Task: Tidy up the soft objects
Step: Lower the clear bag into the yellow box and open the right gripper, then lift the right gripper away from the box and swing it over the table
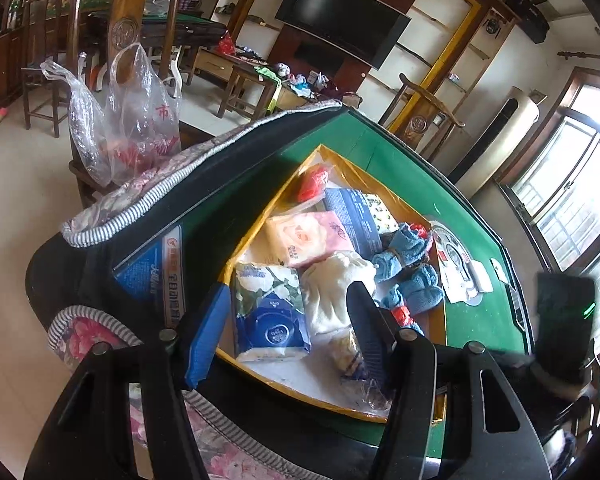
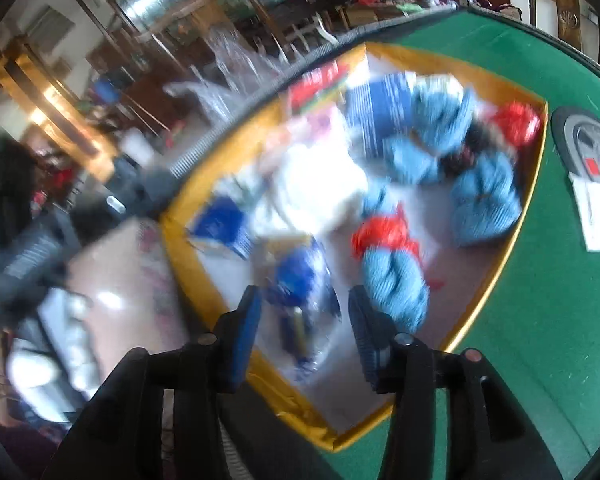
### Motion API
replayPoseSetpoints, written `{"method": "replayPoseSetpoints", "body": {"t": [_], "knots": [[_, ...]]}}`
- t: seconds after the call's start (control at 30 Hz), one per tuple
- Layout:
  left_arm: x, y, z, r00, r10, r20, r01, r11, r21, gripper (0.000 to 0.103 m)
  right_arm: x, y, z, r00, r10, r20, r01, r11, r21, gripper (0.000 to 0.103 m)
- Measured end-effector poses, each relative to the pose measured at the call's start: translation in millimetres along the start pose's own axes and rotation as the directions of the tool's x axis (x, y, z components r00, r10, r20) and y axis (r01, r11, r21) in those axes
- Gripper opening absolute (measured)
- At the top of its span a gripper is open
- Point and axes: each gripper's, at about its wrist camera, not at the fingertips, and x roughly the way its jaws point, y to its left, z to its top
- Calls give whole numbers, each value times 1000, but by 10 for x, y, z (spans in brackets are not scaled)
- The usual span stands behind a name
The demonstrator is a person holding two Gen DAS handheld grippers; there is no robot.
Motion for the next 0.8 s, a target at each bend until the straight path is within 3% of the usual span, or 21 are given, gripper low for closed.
{"method": "replayPoseSetpoints", "body": {"t": [0.07,0.17,0.27,0.4,0.5,0.53,0.57,0.67,0.8], "knots": [[3,30,6,1000,-2,2,2,1000,-5,59,-168,-23,135,998,17,53,-18,1000,20,58],[25,68,5,1000,4,-2,-4,1000,-4,59,-339,-92,482,993,31,113,-38,997,65,60],[36,89,-12,1000,10,-5,-10,1000,5,59,-225,-116,907,980,157,123,-172,977,128,60],[62,150,-45,1000,7,-24,-7,1000,2,59,314,-66,1337,921,383,64,-387,893,228,61],[54,222,-47,999,11,-31,-12,1000,-6,60,820,-22,1442,873,488,11,-464,823,328,61],[51,261,-44,999,14,-33,-15,1000,-10,60,971,-29,1451,866,501,-3,-467,810,354,61],[49,283,-40,999,17,-33,-17,1000,-12,59,1056,-45,1460,871,491,-10,-454,812,366,61],[42,364,-25,999,25,-33,-26,999,-23,59,1196,-193,1490,915,403,10,-375,844,383,61],[99,430,-20,999,26,-43,-27,999,-37,60,1253,-519,1566,940,336,53,-324,837,441,61]]}}
